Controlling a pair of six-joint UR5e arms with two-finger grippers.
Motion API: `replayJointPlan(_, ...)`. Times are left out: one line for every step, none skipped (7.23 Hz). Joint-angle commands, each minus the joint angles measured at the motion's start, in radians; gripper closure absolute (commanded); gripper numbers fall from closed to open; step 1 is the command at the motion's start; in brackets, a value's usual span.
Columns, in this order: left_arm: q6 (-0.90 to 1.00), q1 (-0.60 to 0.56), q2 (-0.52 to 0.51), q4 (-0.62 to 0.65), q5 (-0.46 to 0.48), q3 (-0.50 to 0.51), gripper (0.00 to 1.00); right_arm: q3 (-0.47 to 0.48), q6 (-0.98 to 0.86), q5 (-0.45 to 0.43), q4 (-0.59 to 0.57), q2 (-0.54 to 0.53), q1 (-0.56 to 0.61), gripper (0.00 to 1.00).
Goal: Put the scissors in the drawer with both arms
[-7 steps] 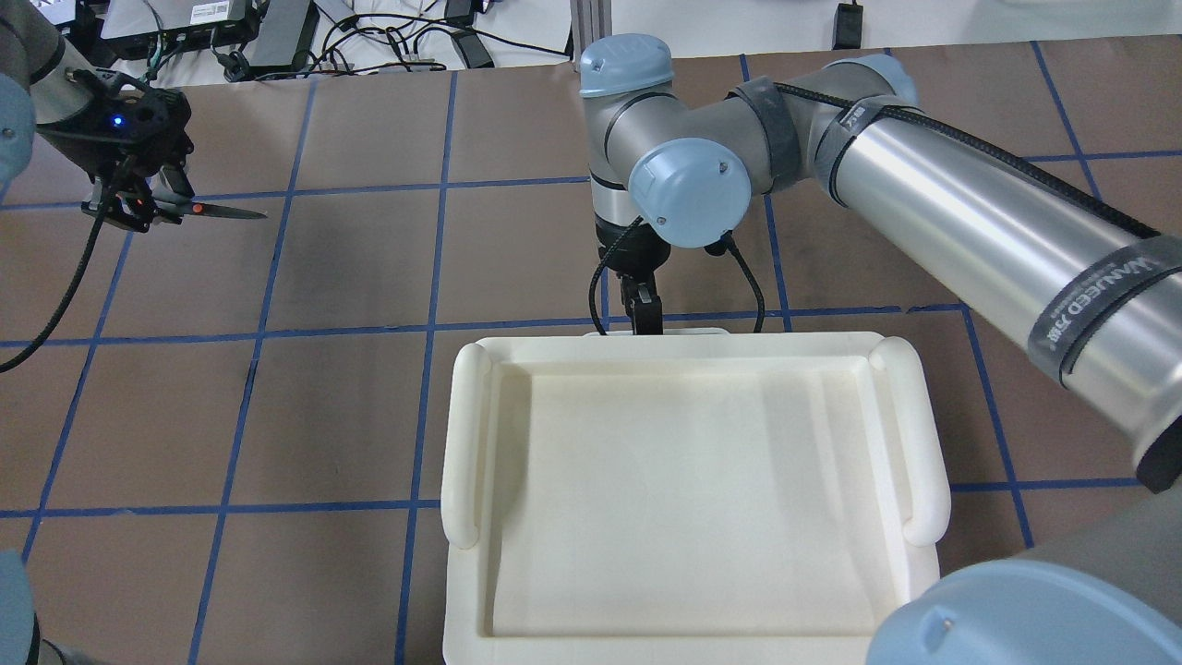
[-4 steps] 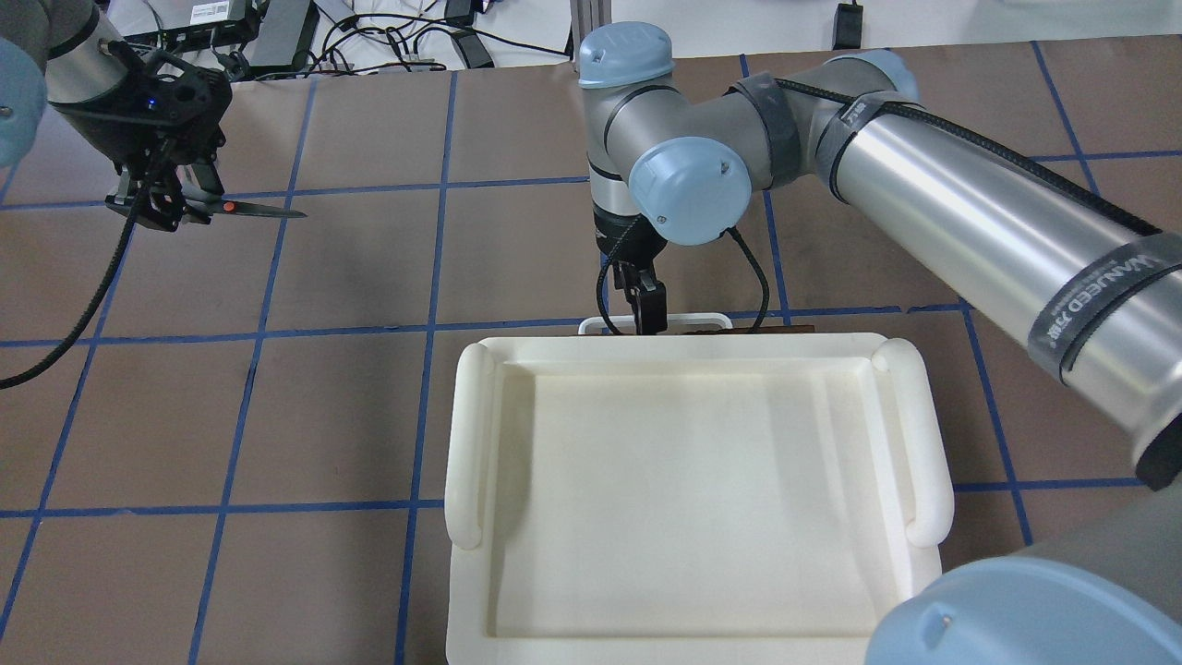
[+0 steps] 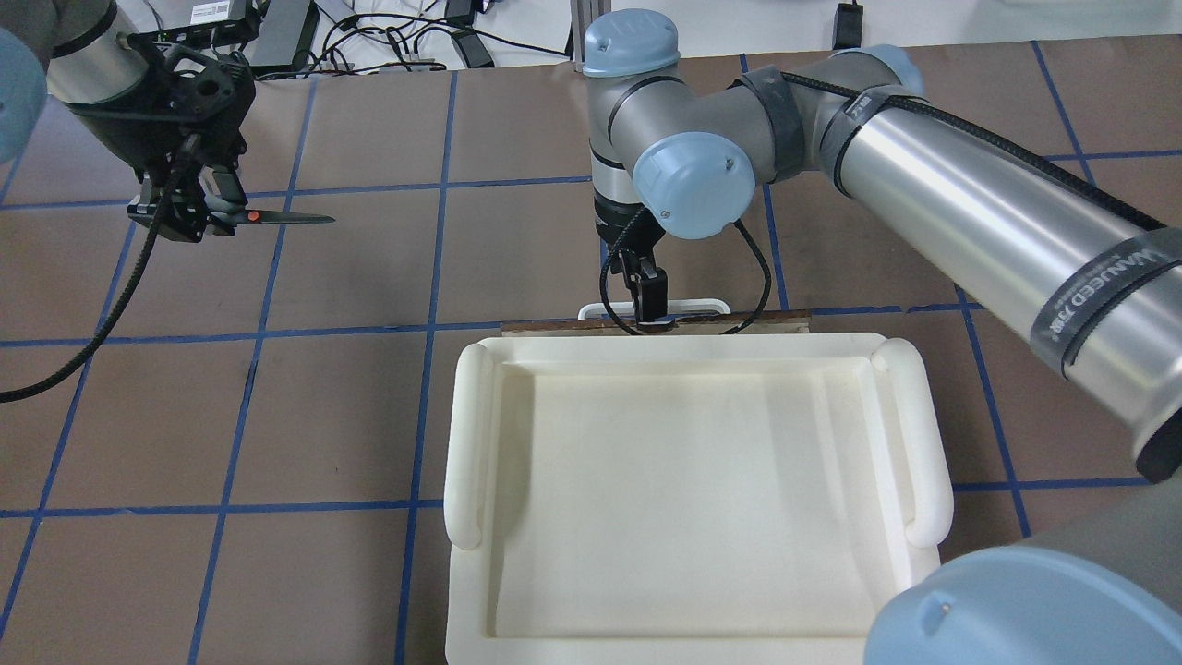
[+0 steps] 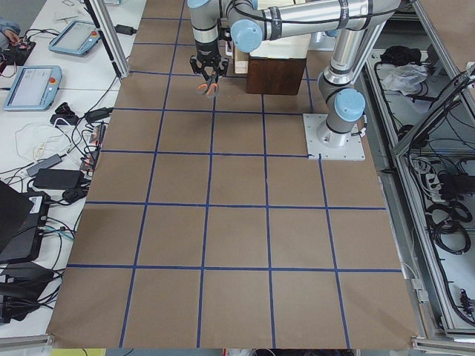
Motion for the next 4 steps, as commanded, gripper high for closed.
replayJointPlan(-0.069,-0.027,0.013,-0.023,0.001,0.0,0.94,-0.033,-0.006,0.0,-0.022,0.032,-0.004,0.0)
replayJointPlan(-0.094,-0.03,0.018,-0.034,0.0,0.0,0.94,-0.043,-0.006,0.0,-0.023,0.038,-0.004,0.0)
replayJointPlan(-0.1,-0.04,0.023,-0.034,0.0,0.0,0.94,-0.054,-0.015,-0.001,-0.023,0.04,-0.006,0.0)
replayJointPlan(-0.155,-0.059,0.03,-0.043,0.0,0.0,0.94,-0.063,-0.016,-0.004,-0.023,0.041,-0.007,0.0)
